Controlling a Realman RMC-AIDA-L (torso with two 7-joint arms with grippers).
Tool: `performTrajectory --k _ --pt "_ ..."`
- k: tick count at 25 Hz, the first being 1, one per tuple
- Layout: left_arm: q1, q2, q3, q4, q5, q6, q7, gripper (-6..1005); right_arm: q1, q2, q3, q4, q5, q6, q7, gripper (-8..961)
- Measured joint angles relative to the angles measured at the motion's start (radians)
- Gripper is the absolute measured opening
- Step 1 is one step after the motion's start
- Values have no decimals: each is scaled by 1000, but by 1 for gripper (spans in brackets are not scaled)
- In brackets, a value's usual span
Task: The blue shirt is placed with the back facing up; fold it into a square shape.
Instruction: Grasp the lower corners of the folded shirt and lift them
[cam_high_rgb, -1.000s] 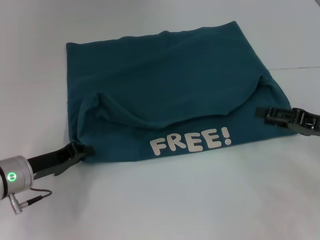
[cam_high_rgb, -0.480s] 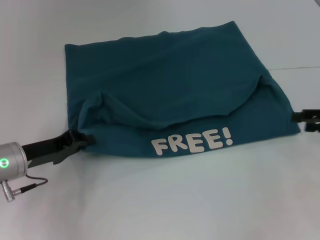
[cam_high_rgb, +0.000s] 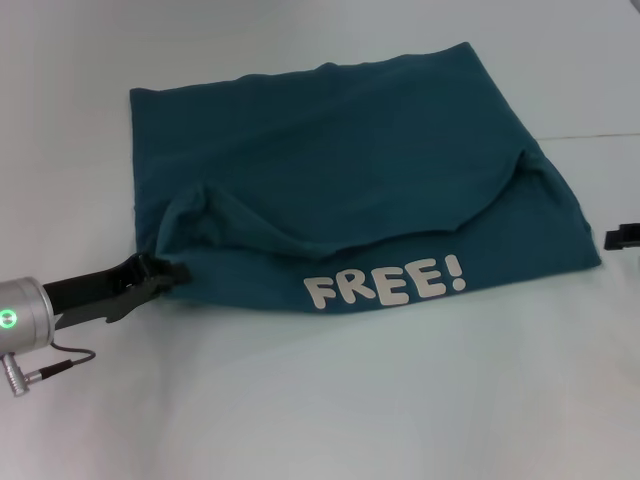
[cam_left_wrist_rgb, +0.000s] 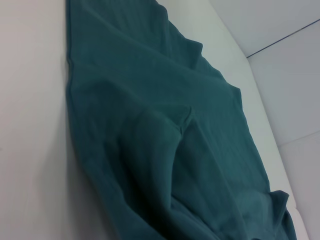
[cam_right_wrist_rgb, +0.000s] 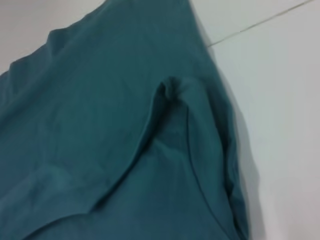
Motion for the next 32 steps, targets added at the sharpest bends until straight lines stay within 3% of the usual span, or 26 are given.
performTrajectory --k 15,24,32 --pt "0 -3 0 0 0 0 0 13 96 13 -16 128 -41 153 29 702" --pt "0 -3 0 -1 0 -8 1 13 100 14 -43 113 -46 167 -4 702" --pt "2 -4 -1 -1 0 -9 4 13 100 29 -101 116 -46 242 -23 702"
